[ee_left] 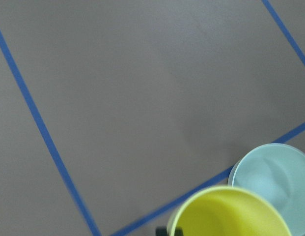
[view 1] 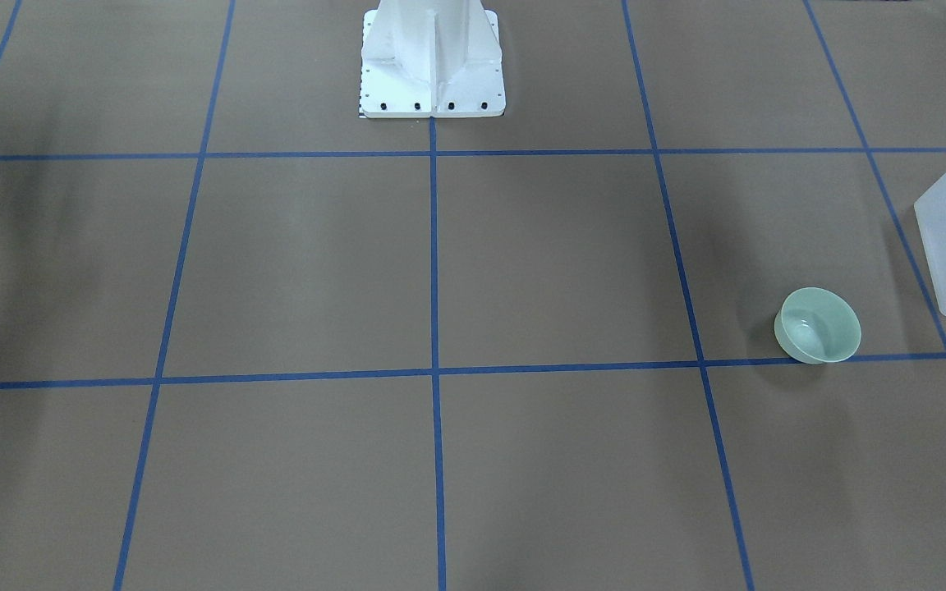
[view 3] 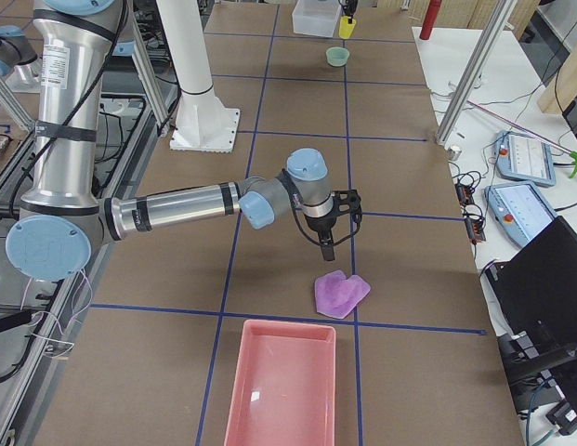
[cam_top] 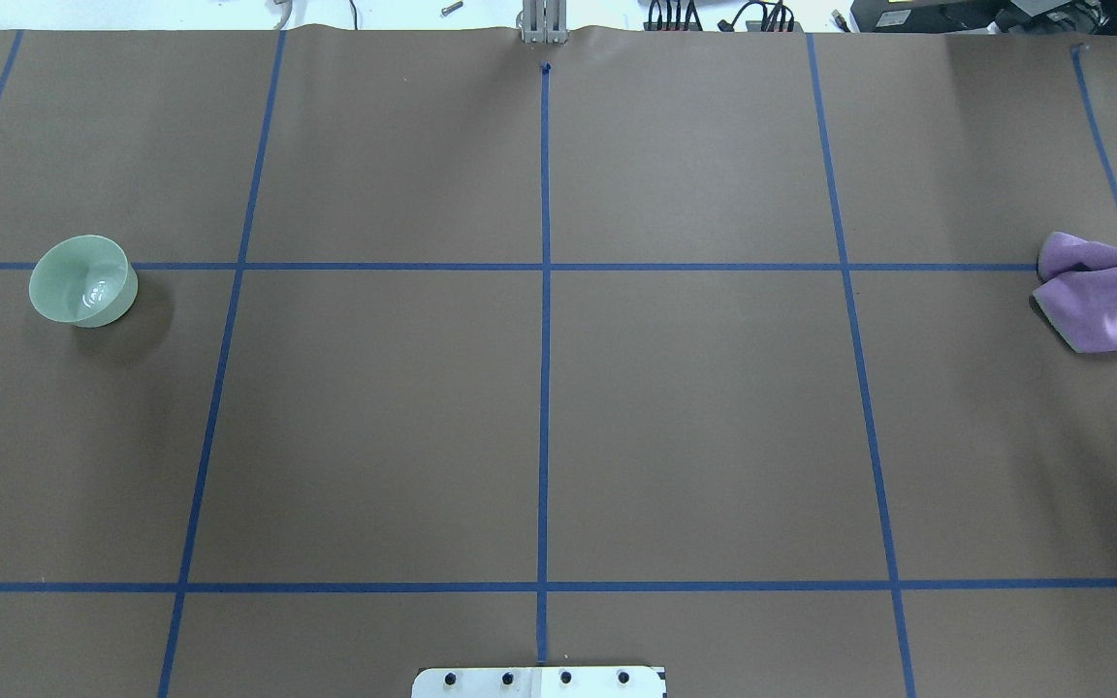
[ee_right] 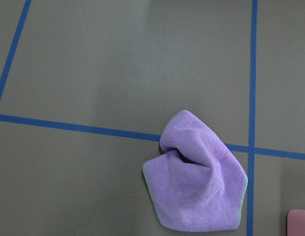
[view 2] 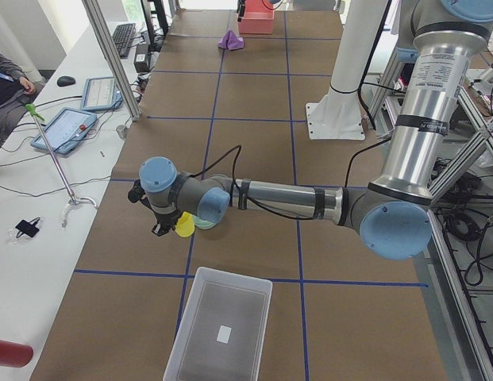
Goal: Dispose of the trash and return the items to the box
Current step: 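Place the yellow cup into the clear bin with the left gripper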
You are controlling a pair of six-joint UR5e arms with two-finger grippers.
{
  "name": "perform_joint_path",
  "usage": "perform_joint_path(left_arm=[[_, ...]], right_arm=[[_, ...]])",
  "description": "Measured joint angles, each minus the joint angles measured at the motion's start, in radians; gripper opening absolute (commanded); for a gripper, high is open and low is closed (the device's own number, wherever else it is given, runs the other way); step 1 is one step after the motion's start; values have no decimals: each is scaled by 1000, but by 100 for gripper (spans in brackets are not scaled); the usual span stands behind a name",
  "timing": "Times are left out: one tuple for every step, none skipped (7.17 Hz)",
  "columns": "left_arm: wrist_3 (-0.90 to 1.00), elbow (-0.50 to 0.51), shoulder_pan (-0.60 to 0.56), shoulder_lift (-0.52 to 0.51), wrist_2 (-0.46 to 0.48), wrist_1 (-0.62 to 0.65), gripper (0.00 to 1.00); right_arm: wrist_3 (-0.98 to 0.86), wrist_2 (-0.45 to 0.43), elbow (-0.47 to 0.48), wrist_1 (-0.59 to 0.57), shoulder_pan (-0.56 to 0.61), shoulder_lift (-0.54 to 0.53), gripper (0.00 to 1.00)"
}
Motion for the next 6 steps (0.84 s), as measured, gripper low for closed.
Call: perform_joint_path(left_arm=[[173, -51, -58, 7, 24, 152, 0], [293, -57, -91, 34, 39, 203, 0], [363, -38, -108, 89, 44, 172, 0], [390, 16, -114, 145, 46, 62, 0], [393, 117, -115, 180, 46, -96, 0], [361, 220, -115, 189, 46, -240, 0]], right_arm=[[0, 0, -1, 0, -2, 0, 100], [1, 0, -2, 0, -5, 0, 100], [1, 0, -3, 0, -8, 0, 100], [1, 0, -4, 0, -11, 0, 100], [1, -2, -4, 0, -12, 0, 100], [1, -7, -4, 1, -13, 0, 100]])
